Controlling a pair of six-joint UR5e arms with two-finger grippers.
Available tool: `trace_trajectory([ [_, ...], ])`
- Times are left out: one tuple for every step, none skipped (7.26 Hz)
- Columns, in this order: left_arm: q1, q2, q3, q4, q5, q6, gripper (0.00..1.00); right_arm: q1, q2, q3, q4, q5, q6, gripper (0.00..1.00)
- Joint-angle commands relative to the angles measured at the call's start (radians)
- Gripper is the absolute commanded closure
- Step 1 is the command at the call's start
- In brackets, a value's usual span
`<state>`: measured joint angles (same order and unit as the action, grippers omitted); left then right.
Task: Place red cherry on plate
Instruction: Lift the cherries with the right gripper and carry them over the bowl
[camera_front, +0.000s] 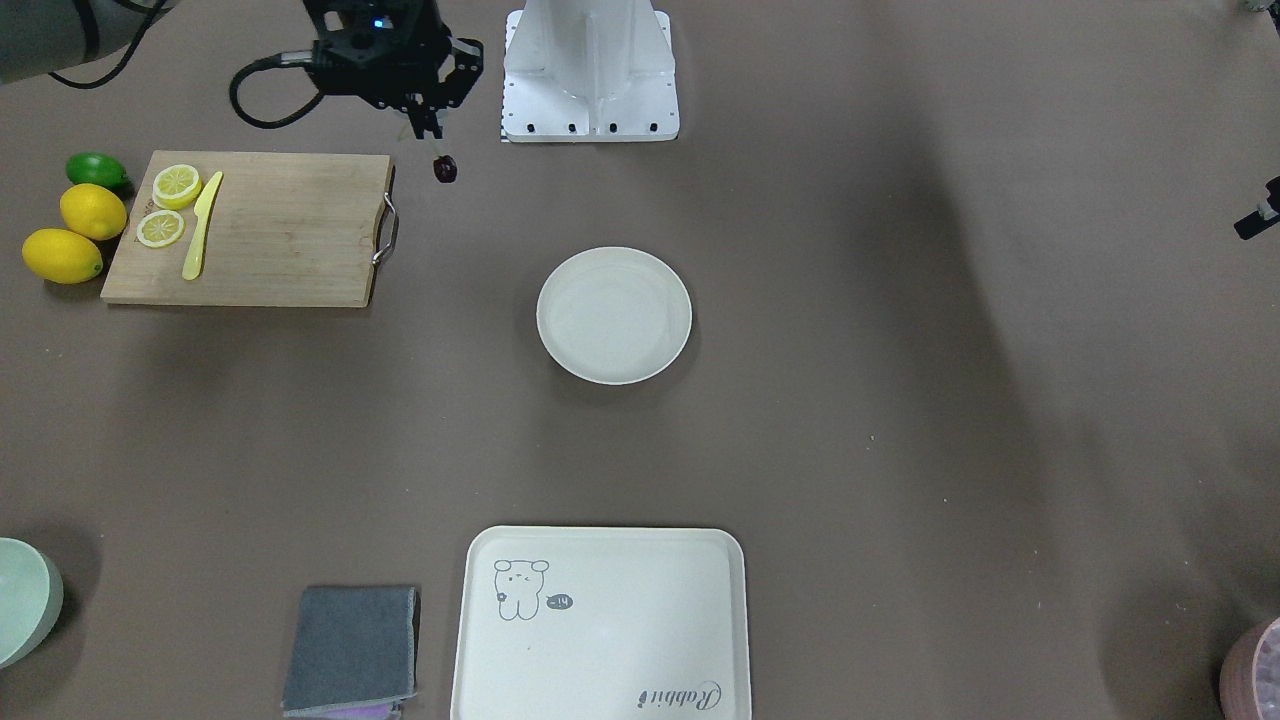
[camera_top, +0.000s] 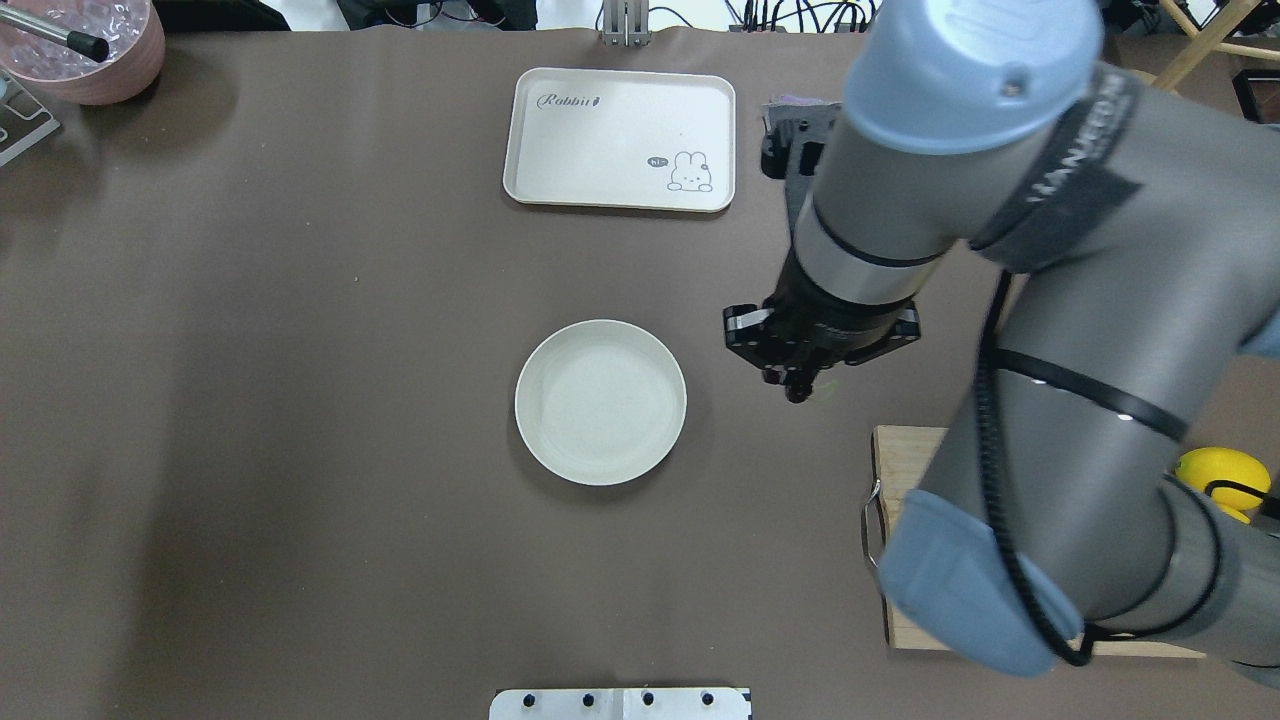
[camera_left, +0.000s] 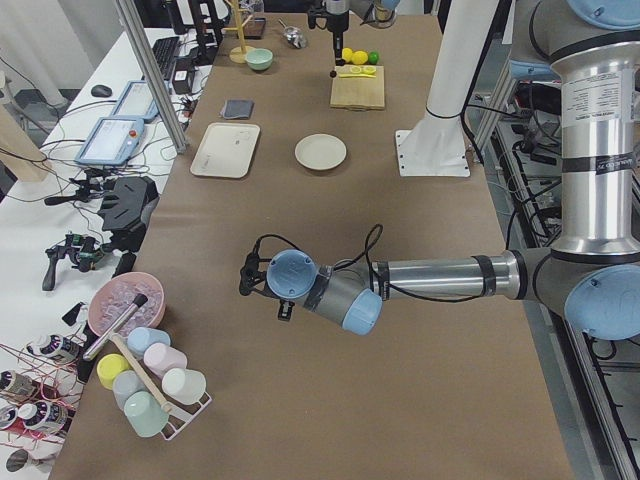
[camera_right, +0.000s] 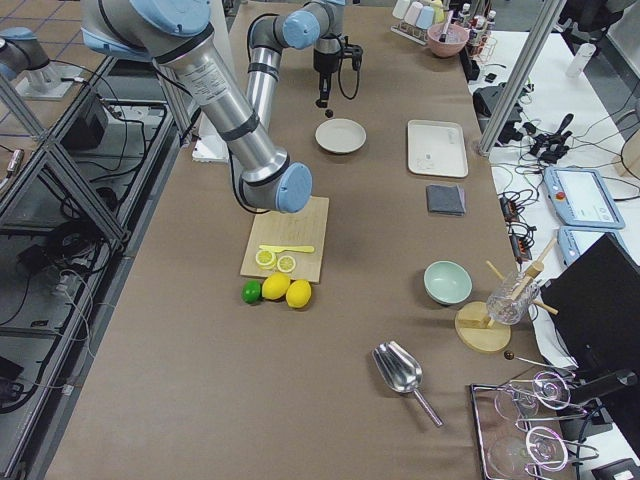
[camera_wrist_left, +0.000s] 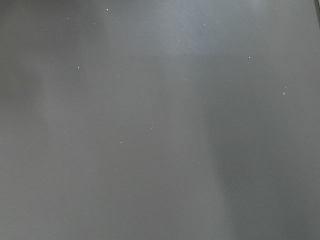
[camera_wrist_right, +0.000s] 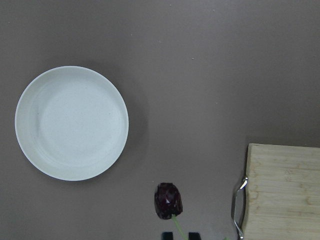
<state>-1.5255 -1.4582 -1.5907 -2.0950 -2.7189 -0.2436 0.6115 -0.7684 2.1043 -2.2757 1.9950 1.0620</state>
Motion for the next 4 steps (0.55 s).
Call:
trace_trajectory([
  [-0.016, 0.007, -0.003, 0.000, 0.016, 0.001, 0.01, -0.097, 0.072, -0.159, 0.124, -0.074, 0.106, 1.00],
  [-0.016, 0.007, -0.002, 0.000, 0.019, 0.001, 0.01, -0.139, 0.077, -0.229, 0.199, -0.117, 0.119, 1.00],
  [-0.015, 0.009, -0.002, 0.000, 0.021, 0.001, 0.01, -0.153, 0.080, -0.307, 0.281, -0.136, 0.133, 1.00],
  [-0.016, 0.018, -0.003, 0.000, 0.021, 0.001, 0.01, -0.154, 0.125, -0.416, 0.342, -0.136, 0.133, 1.00],
])
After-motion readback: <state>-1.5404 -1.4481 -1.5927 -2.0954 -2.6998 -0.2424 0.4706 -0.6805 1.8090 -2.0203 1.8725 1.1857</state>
